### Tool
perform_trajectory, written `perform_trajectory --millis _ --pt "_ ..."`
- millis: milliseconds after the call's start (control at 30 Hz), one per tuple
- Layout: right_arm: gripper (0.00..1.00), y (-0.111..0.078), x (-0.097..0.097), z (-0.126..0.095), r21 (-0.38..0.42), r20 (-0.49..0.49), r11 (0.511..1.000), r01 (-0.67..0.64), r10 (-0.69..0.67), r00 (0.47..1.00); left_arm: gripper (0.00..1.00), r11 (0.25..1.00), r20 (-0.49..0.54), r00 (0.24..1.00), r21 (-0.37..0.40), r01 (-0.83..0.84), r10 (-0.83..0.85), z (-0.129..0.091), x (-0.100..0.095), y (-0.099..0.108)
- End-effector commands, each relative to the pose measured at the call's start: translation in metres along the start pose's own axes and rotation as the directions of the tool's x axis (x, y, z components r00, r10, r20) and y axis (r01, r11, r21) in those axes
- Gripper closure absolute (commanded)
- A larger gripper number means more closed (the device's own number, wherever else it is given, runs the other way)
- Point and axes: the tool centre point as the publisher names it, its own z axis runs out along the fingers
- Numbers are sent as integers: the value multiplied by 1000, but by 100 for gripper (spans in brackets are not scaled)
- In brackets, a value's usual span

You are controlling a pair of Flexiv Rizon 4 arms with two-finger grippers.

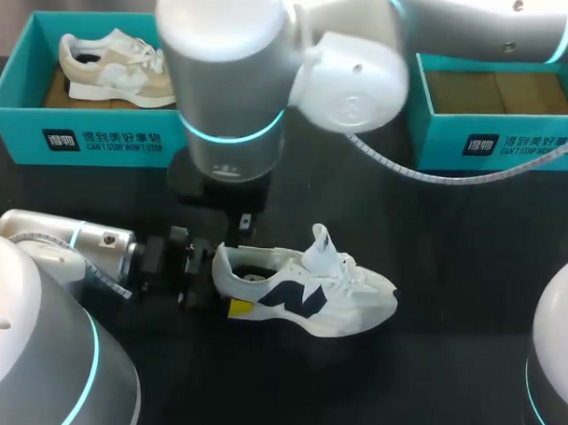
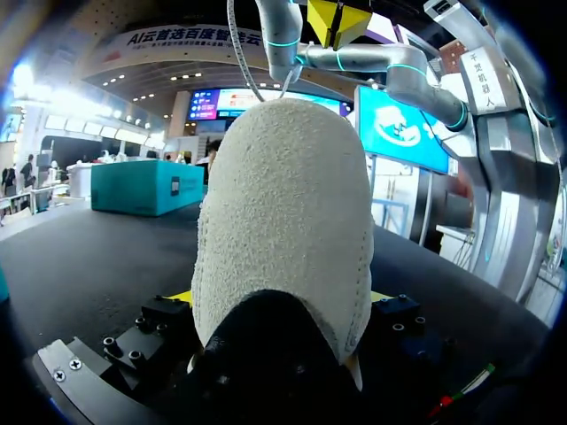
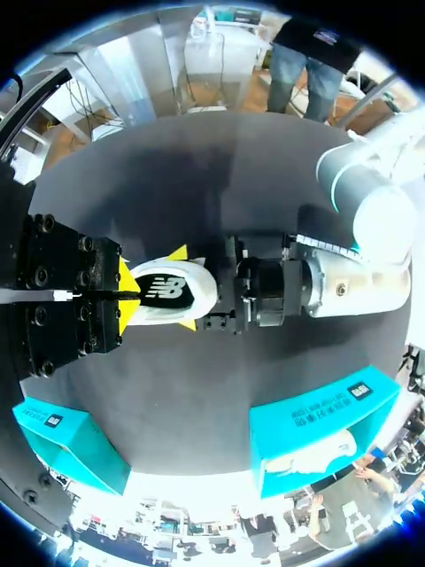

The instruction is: Take the shoe out of the shoebox, open the shoe tongue, remove and reinsert the insole, then place the shoe into the shoebox

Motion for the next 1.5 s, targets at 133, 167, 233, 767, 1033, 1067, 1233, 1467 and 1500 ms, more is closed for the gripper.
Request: perform_trajectory --millis 133,167,233,767,1033,1067,1233,1467,1500 --pt "100 12 0 5 23 -1 1000 0 0 1000 100 1000 1 1000 -2 0 0 -1 -1 0" --pt "100 12 0 5 23 -1 1000 0 0 1000 100 1000 1 1000 -2 0 0 -1 -1 0" --pt "100 12 0 5 23 -1 1000 0 0 1000 100 1000 1 1000 -2 0 0 -1 -1 0" --pt "100 7 9 46 39 0 999 16 -16 1000 100 1000 1 1000 -2 0 0 -1 -1 0" --pt "100 2 4 67 3 -1 1000 13 -13 1000 100 1000 1 1000 -2 0 0 -1 -1 0" --pt "100 2 4 67 3 -1 1000 13 -13 1000 100 1000 1 1000 -2 0 0 -1 -1 0" --pt "100 2 4 67 3 -1 1000 13 -13 1000 100 1000 1 1000 -2 0 0 -1 -1 0" --pt "100 -4 -1 85 46 -10 999 1 -1 1000 100 1000 1 1000 -2 0 0 -1 -1 0" --pt "100 -6 -1 88 49 -13 999 0 1 1000 100 1000 1 1000 -2 0 0 -1 -1 0"
